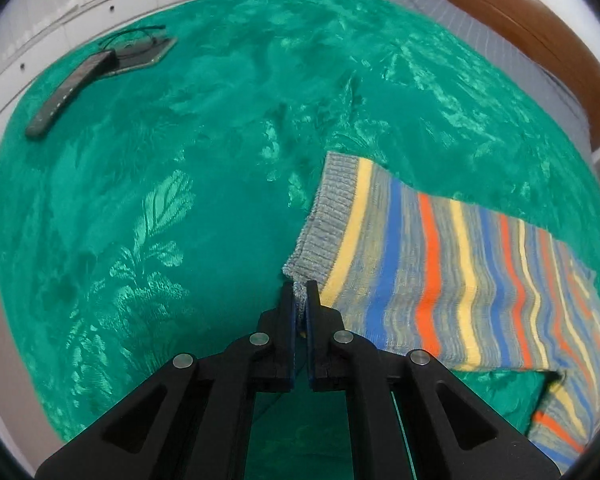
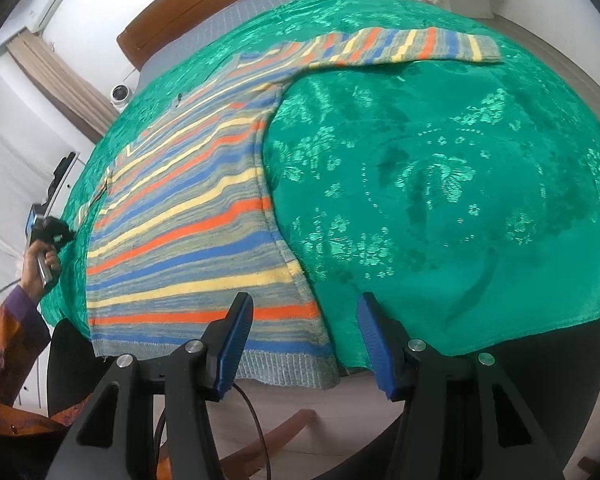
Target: Fold small clothes
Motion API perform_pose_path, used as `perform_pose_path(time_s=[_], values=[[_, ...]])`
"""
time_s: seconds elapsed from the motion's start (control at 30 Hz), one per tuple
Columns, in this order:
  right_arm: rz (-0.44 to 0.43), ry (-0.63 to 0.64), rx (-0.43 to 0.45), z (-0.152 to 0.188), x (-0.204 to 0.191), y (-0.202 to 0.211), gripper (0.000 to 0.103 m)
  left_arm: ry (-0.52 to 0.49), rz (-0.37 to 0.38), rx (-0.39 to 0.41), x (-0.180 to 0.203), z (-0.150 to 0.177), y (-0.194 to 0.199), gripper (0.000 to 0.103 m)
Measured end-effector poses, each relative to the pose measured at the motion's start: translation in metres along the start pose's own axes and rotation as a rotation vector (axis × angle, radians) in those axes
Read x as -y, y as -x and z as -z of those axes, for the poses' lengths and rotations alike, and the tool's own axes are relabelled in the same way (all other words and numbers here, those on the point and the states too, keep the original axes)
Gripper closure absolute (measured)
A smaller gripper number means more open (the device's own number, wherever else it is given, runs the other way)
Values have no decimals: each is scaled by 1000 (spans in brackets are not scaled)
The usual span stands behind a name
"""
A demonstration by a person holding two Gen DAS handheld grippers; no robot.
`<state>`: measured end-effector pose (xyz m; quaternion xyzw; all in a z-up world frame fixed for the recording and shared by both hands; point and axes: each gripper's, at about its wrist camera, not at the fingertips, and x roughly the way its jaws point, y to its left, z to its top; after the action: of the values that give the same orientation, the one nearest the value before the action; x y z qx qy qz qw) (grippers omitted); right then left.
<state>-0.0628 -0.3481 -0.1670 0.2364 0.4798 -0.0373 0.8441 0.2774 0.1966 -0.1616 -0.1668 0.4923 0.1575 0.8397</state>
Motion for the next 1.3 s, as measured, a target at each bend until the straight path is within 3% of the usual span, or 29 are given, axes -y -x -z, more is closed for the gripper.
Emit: perform_pose_path(time_s=[0.27,0.37,0.4,0.43,0.5,0.53,0.63,0.77,0.9,1.0,1.13,1.3], values=[[19,13,-5,-2,-5,-2,49,-2,29,0,-4,4,1,99],[30,6,40,-8,-3,8,49,-25,29,6,-6,8,10,84],[44,12,65,-12,-2,12,49,-43,42,34,-7,15,25,65],[71,25,97,-18,0,17,47,-55,55,51,-8,20,33,37],[124,49,157,-29,3,23,34,-86,92,115,-11,37,57,11],[161,62,200,-35,6,25,28,-106,110,142,-12,46,67,8],[251,111,268,-52,18,23,28,-181,140,125,-12,68,71,7],[293,119,249,-76,37,5,28,-217,131,60,-15,90,48,7],[323,95,261,-89,50,-3,28,-228,127,78,-12,95,40,0],[294,62,261,-89,56,-7,28,-245,125,75,-9,99,33,0],[194,20,237,-87,61,-16,25,-247,114,100,-7,102,32,0],[163,11,221,-87,62,-20,18,-207,138,109,-12,103,35,0]])
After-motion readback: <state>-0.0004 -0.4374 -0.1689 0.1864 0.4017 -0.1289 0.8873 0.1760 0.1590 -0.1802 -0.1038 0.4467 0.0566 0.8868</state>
